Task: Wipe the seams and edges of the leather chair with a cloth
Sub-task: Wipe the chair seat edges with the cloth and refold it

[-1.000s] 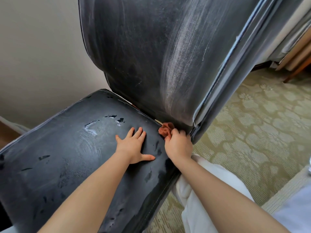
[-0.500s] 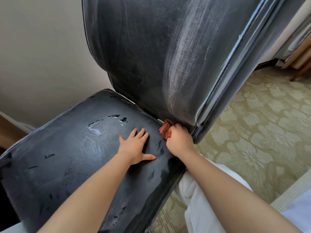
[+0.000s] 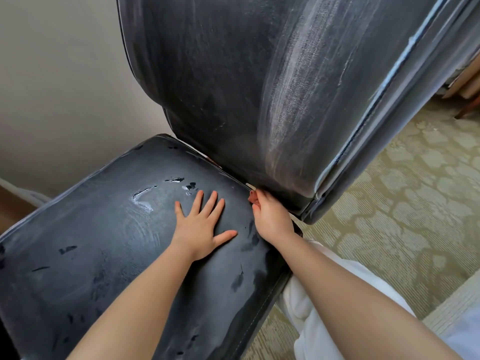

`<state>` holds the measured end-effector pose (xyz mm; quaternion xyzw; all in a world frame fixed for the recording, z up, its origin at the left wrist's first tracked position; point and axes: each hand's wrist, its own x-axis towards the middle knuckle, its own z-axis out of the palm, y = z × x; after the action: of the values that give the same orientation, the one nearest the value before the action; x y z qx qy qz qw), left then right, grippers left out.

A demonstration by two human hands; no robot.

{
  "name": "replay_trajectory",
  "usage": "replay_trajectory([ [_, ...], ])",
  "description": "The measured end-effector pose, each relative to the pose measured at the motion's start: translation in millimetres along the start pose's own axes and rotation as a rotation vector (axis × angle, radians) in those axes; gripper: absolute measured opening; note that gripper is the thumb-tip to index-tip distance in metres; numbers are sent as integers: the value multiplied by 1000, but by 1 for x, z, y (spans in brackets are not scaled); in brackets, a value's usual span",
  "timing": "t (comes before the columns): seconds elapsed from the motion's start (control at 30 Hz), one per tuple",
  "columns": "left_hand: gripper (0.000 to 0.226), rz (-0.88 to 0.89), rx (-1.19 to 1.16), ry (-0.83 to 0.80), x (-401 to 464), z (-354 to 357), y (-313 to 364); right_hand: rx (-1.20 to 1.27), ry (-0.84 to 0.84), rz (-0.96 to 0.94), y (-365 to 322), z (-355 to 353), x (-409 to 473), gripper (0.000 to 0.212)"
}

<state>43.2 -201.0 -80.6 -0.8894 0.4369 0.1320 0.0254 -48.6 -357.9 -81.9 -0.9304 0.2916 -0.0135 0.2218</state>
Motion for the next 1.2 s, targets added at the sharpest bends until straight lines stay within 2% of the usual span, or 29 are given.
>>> replay_trajectory([
  [0.07,117,1,13,25,2,6,-3,1,14,-24,-8,4,12,42],
  [0.2,111,0,-2,80,4,12,-5,-17,16,-82,-24,4,32,38],
  [0.43,97,9,-28,105,-1,9,-4,33,169,-33,14,10,-18,27],
  [0.6,82,78,-86,171,0,9,-18,-20,132,19,-1,19,2,33],
  [0.77,56,107,-74,269,3,20,-25,-21,56,-68,-32,14,40,33],
  [0.9,54,88,-76,304,4,20,-23,-2,49,-87,-20,16,32,40],
  [1.03,55,9,-66,316,0,19,-20,25,132,-74,0,20,4,33],
  [1.13,53,-68,-29,285,-1,19,-19,47,113,-41,-12,21,15,35],
  [1.2,53,-51,-8,254,0,15,-21,41,80,-62,-26,22,34,34],
])
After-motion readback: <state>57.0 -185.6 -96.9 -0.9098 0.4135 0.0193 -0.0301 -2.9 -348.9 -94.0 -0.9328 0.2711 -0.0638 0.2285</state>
